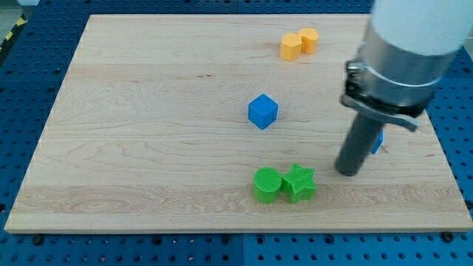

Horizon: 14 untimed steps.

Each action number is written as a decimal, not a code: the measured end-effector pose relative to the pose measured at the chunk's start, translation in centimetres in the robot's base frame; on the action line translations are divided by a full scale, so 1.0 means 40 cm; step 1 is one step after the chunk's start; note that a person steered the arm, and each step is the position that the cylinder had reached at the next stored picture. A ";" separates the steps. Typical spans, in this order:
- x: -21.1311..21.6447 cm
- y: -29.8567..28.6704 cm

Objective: Place the blue triangle to the top left of the blue cube

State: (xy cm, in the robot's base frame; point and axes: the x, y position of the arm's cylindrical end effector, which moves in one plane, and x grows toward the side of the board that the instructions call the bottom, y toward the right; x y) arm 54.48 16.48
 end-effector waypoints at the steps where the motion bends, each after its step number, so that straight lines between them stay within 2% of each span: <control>1: 0.000 0.120; 3: -0.118 0.130; 4: -0.208 0.056; 5: -0.220 0.054; 7: -0.079 0.117; 8: -0.050 0.113; 11: -0.165 0.020; 14: -0.226 -0.106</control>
State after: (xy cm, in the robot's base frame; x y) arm 45.45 12.24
